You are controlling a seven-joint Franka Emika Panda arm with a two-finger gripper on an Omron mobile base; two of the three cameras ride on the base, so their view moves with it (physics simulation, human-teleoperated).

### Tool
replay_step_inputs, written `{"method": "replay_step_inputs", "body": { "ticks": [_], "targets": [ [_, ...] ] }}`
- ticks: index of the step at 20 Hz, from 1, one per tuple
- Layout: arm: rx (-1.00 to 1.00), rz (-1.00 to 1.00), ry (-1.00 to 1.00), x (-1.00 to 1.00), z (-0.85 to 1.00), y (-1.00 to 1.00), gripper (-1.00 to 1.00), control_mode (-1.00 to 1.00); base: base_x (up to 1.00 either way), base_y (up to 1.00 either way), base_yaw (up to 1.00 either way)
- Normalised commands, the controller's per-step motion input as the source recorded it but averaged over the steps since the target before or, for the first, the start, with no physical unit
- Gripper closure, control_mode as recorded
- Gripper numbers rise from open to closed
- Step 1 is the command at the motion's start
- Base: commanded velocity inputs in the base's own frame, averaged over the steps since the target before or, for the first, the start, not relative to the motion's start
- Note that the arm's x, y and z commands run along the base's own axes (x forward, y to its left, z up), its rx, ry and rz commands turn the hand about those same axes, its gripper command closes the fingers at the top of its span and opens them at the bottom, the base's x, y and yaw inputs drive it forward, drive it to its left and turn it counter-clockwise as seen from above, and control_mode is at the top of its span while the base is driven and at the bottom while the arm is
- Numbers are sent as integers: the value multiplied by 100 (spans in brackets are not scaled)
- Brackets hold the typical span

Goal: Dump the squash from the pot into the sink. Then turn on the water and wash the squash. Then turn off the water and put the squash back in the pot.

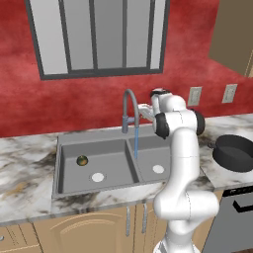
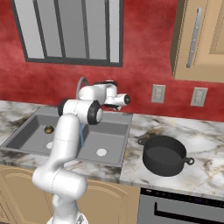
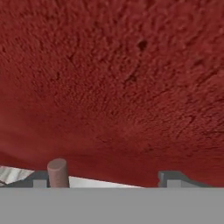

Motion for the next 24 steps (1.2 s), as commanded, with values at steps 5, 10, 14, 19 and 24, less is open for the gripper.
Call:
{"method": "replay_step_inputs", "body": {
  "ticks": [5,10,14,19,24],
  "targets": [
    [6,12,-5,35,1,30,-100,-100,0,0,0],
    [6,15,-5,27,4,46,-100,-100,0,0,0],
    [5,15,-8,27,20,59,-100,-100,0,0,0],
    [4,15,-11,10,33,64,-100,-100,0,0,0],
    [1,14,-15,0,45,75,-100,-100,0,0,0]
  ]
}}
